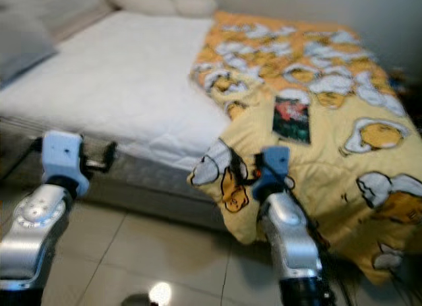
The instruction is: Clean up the room
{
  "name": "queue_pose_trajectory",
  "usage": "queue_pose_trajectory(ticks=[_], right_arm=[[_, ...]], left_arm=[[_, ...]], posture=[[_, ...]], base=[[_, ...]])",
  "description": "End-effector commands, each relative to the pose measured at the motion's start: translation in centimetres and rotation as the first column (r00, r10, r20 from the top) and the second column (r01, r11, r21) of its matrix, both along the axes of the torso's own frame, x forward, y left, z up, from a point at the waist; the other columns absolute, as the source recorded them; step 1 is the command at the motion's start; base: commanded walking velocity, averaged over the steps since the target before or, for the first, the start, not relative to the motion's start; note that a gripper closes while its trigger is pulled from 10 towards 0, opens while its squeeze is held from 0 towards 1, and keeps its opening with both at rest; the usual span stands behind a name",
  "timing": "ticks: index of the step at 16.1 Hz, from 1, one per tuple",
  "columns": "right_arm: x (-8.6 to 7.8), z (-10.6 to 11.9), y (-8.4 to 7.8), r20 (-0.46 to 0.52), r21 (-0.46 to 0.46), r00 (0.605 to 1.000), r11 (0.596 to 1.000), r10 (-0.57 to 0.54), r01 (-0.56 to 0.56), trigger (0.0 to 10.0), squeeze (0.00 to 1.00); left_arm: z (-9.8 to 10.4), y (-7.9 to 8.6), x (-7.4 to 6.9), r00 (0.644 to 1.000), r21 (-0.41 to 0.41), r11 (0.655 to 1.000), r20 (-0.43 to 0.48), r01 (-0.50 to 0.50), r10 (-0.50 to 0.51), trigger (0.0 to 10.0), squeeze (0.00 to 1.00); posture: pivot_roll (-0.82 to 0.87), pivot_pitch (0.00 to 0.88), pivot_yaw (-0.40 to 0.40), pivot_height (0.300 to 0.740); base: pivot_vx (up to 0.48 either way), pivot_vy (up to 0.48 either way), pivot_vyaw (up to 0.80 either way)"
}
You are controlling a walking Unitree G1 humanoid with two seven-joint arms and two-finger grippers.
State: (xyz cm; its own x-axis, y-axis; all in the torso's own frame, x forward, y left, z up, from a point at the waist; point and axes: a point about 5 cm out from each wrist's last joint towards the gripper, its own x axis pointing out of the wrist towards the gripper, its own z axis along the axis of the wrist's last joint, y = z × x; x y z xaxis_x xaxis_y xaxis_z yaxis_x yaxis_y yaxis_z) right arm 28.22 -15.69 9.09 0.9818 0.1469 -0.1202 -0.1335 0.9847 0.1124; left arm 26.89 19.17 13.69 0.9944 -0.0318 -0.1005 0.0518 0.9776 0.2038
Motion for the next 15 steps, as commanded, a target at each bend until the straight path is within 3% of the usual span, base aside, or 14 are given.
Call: queue_pose_trajectory(ticks=[1, 15], right_arm=[[0.19, 0.31, 0.07, 0.01, 0.0, 1.0, 1.0, 0.0, 0.0, 10.0, 1.0], [0.32, 0.18, -0.51, -0.002, 0.002, 1.0, 1.0, -0.024, 0.024, 10.0, 1.0]], left_arm=[[0.17, 0.18, 0.04, 1.0, 0.011, 1.0, 0.006, -0.006, 0.006, 10.0, 1.0], [0.1, 0.06, 0.13, 1.0, 0.008, 1.0, 0.001, -0.005, 0.005, 10.0, 1.0]], posture=[[0.06, 0.0, -0.016, 0.74], [0.05, 0.0, -0.011, 0.74]], base=[[0.0, -0.322, 0.69], [0.0, -0.347, 0.65]])
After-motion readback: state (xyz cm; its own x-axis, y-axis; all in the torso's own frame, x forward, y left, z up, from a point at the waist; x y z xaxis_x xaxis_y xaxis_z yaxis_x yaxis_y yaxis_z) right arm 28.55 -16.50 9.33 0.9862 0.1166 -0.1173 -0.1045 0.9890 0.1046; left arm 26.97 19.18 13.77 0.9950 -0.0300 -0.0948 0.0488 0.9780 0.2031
